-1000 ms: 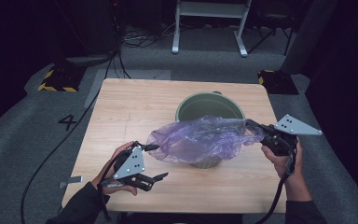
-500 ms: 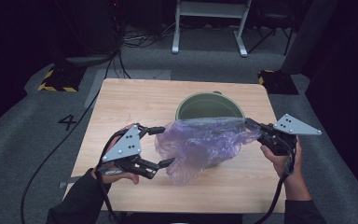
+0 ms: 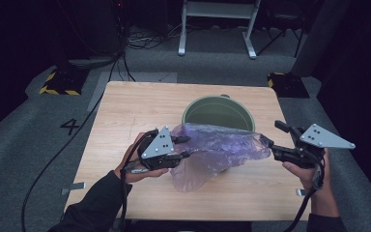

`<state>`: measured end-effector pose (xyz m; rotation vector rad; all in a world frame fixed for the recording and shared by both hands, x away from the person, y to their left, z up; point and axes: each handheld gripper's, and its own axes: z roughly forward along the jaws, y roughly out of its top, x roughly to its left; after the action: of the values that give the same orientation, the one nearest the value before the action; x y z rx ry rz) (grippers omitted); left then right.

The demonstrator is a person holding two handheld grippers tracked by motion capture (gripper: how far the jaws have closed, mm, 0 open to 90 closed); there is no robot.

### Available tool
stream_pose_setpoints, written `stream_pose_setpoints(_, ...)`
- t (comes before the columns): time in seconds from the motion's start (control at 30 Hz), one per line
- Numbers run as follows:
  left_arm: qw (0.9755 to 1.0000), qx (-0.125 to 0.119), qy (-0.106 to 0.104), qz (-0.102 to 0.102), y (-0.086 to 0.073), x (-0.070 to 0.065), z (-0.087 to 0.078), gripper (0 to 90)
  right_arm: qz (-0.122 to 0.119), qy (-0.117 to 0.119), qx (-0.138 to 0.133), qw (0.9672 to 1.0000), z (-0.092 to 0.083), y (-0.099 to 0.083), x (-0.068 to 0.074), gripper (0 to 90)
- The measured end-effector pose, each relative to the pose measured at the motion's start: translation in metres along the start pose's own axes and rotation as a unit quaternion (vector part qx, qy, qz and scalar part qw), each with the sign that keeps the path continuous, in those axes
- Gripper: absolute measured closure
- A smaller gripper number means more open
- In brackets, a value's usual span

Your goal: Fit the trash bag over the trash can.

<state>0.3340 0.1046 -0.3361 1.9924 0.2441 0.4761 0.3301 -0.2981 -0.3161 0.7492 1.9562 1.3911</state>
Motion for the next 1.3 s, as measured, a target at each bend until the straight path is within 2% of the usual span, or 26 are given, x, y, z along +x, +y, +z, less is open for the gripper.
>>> stream_pose_setpoints(0.03, 1.0000, -0.001, -0.003, 0.000, -0.001, 0.001, 0.001, 64.7, 0.001, 0.002, -0.005, 1.0000, -0.009, 0.004, -0.003, 29.1)
stream_pose_setpoints(0.1, 1.0000, -0.002, -0.002, 0.000, -0.002, 0.001, 0.001, 64.9, -0.001, 0.004, -0.009, 0.9999, -0.012, 0.005, -0.004, 29.0)
stream_pose_setpoints(0.13, 1.0000, 0.000, -0.001, 0.000, -0.002, 0.001, 0.002, 66.2, -0.001, 0.008, -0.020, 0.9998, -0.021, 0.010, -0.005, 29.1)
stream_pose_setpoints(0.23, 1.0000, 0.002, 0.003, 0.002, -0.003, 0.002, 0.004, 68.4, 0.000, 0.011, -0.026, 0.9996, -0.028, 0.014, -0.004, 29.7)
stream_pose_setpoints(0.37, 1.0000, 0.003, 0.005, 0.002, -0.004, 0.002, 0.006, 73.2, -0.003, 0.019, -0.051, 0.9985, -0.048, 0.027, 0.008, 30.2)
stream_pose_setpoints(0.43, 1.0000, 0.004, 0.002, 0.005, -0.005, 0.002, 0.006, 74.6, -0.005, 0.020, -0.055, 0.9982, -0.051, 0.028, 0.011, 30.2)
stream_pose_setpoints(0.47, 1.0000, 0.006, 0.003, 0.006, -0.005, 0.002, 0.007, 75.2, -0.022, 0.039, -0.068, 0.9967, -0.058, 0.032, 0.021, 30.2)
stream_pose_setpoints(0.5, 1.0000, 0.006, 0.003, 0.006, -0.005, 0.002, 0.007, 75.3, -0.022, 0.039, -0.068, 0.9967, -0.058, 0.032, 0.021, 30.2)
stream_pose_setpoints(0.53, 1.0000, 0.008, 0.002, 0.004, -0.006, 0.003, 0.008, 75.7, -0.044, 0.060, -0.064, 0.9952, -0.059, 0.035, 0.034, 29.9)
stream_pose_setpoints(0.57, 1.0000, 0.008, 0.002, 0.004, -0.006, 0.003, 0.008, 75.6, -0.044, 0.060, -0.064, 0.9952, -0.059, 0.035, 0.034, 29.9)
stream_pose_setpoints(0.6, 1.0000, 0.007, 0.005, 0.005, -0.006, 0.003, 0.009, 75.6, -0.057, 0.069, -0.057, 0.9943, -0.058, 0.036, 0.041, 29.6)
stream_pose_setpoints(0.7, 1.0000, 0.005, 0.002, -0.001, -0.007, 0.004, 0.011, 74.8, -0.082, 0.116, -0.040, 0.9890, -0.046, 0.039, 0.062, 28.9)
stream_pose_setpoints(0.77, 1.0000, 0.006, 0.001, 0.001, -0.007, 0.004, 0.011, 74.8, -0.086, 0.121, -0.036, 0.9882, -0.043, 0.038, 0.065, 28.8)
stream_pose_setpoints(0.83, 1.0000, 0.006, 0.001, 0.000, -0.008, 0.004, 0.012, 75.1, -0.093, 0.128, -0.021, 0.9872, -0.034, 0.035, 0.070, 28.5)
stream_pose_setpoints(0.87, 1.0000, 0.006, -0.001, -0.001, -0.008, 0.004, 0.013, 75.7, -0.098, 0.130, -0.016, 0.9865, -0.032, 0.034, 0.072, 30.6)
stream_pose_setpoints(0.9, 1.0000, 0.003, 0.004, -0.002, -0.009, 0.005, 0.013, 77.4, -0.119, 0.121, -0.013, 0.9854, -0.026, 0.029, 0.077, 46.4)
stream_pose_setpoints(0.93, 1.0000, 0.003, 0.004, -0.002, -0.009, 0.005, 0.013, 78.2, -0.119, 0.121, -0.013, 0.9854, -0.026, 0.029, 0.077, 46.4)
stream_pose_setpoints(0.97, 1.0000, 0.002, 0.003, -0.002, -0.009, 0.006, 0.013, 78.2, -0.127, 0.116, -0.008, 0.9851, -0.023, 0.027, 0.079, 52.5)
stream_pose_setpoints(1.07, 1.0000, -0.001, 0.003, -0.004, -0.011, 0.008, 0.014, 83.2, -0.139, 0.122, 0.003, 0.9828, -0.017, 0.021, 0.081, 74.5)
stream_pose_setpoints(1.1, 1.0000, 0.000, 0.005, -0.003, -0.012, 0.009, 0.014, 86.6, -0.147, 0.124, 0.012, 0.9812, -0.013, 0.017, 0.083, 85.2)
stream_pose_setpoints(1.2, 1.0000, -0.003, 0.005, -0.006, -0.016, 0.010, 0.013, 88.1, -0.154, 0.130, 0.015, 0.9794, -0.013, 0.012, 0.086, 89.2)
stream_pose_setpoints(1.3, 0.9999, -0.012, 0.005, -0.010, -0.026, 0.006, 0.013, 88.6, -0.162, 0.140, 0.039, 0.9760, -0.013, -0.004, 0.091, 90.0)
